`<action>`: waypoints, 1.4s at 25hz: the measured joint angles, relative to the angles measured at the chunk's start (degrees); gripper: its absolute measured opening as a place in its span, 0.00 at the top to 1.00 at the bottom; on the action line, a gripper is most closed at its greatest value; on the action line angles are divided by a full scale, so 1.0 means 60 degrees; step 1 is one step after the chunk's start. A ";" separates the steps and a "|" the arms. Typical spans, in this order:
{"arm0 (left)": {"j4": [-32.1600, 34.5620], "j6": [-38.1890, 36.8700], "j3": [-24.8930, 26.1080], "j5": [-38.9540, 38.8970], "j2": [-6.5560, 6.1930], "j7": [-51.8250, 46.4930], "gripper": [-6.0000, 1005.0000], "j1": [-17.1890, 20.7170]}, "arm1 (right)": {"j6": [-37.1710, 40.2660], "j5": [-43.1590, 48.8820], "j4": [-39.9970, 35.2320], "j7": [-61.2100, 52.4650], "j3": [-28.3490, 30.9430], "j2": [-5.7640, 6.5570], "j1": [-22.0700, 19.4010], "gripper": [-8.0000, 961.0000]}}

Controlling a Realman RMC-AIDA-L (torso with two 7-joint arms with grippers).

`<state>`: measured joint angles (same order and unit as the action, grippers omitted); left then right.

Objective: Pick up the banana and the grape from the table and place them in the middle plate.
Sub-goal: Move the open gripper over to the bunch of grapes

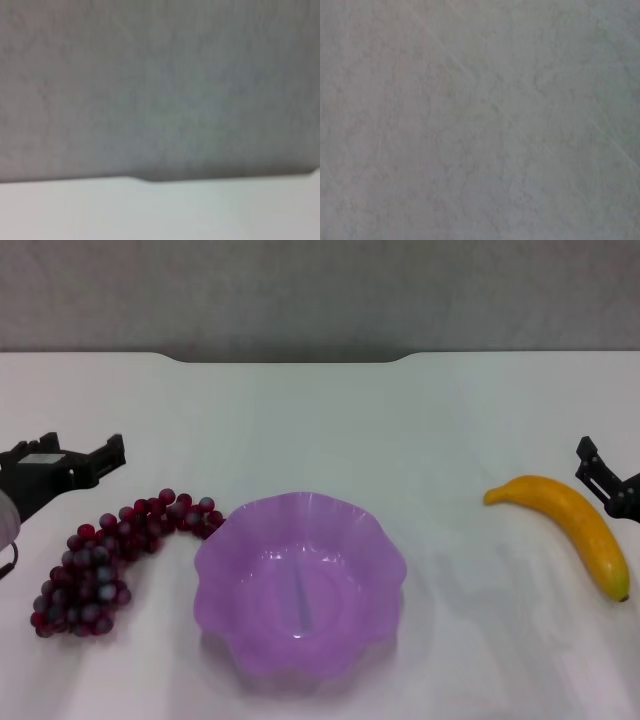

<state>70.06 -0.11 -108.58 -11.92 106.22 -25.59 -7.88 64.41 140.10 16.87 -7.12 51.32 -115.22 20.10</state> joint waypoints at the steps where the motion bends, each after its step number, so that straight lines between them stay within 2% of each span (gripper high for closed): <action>1: 0.0429 0.0799 0.0093 0.0081 -0.0007 0.0166 0.13 -0.0015 | 0.0000 0.0001 0.0000 0.0000 -0.0004 -0.0001 0.0001 0.06; 3: 0.1011 0.1912 0.0252 0.0018 0.0018 0.0629 0.13 -0.0106 | 0.0000 0.0001 0.0000 0.0002 -0.0011 -0.0001 0.0010 0.06; 6: 0.1584 0.3622 0.0750 -0.0747 0.0265 0.2021 0.14 -0.0354 | -0.0057 0.0016 0.0000 0.0004 -0.0014 -0.0001 0.0034 0.06; 9: 0.1827 0.5271 0.1825 -0.2118 0.0806 0.4365 0.15 -0.0701 | -0.0139 0.0026 -0.0011 0.0007 -0.0014 -0.0001 0.0057 0.06; 11: 0.1918 0.6685 0.3117 -0.2939 0.1426 0.6405 0.15 -0.0997 | -0.0146 0.0030 -0.0015 0.0008 -0.0014 -0.0001 0.0063 0.06; 13: 0.1979 0.7786 0.4042 -0.3332 0.1724 0.7678 0.16 -0.1246 | -0.0178 0.0036 0.0006 0.0009 -0.0019 -0.0001 0.0067 0.06; 16: 0.1985 0.9041 0.4690 -0.3606 0.1637 0.8551 0.16 -0.1606 | -0.0230 0.0042 0.0045 0.0011 -0.0037 -0.0001 0.0074 0.06; 19: 0.1985 0.9581 0.5012 -0.3335 0.1680 0.8850 0.17 -0.1775 | -0.0235 0.0045 0.0021 0.0013 -0.0044 -0.0001 0.0077 0.06; 27: 0.1514 0.9564 0.5061 -0.2895 0.1731 0.8698 0.19 -0.1827 | -0.0235 0.0044 0.0060 0.0016 -0.0043 -0.0001 0.0079 0.06; 35: 0.0516 0.9462 0.5063 -0.2888 0.1737 0.8641 0.21 -0.2050 | -0.0234 0.0044 0.0055 0.0015 -0.0043 -0.0001 0.0079 0.06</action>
<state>73.16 56.66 -78.21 -29.25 116.65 26.25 -20.18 63.01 140.36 17.20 -7.03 51.06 -115.22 20.57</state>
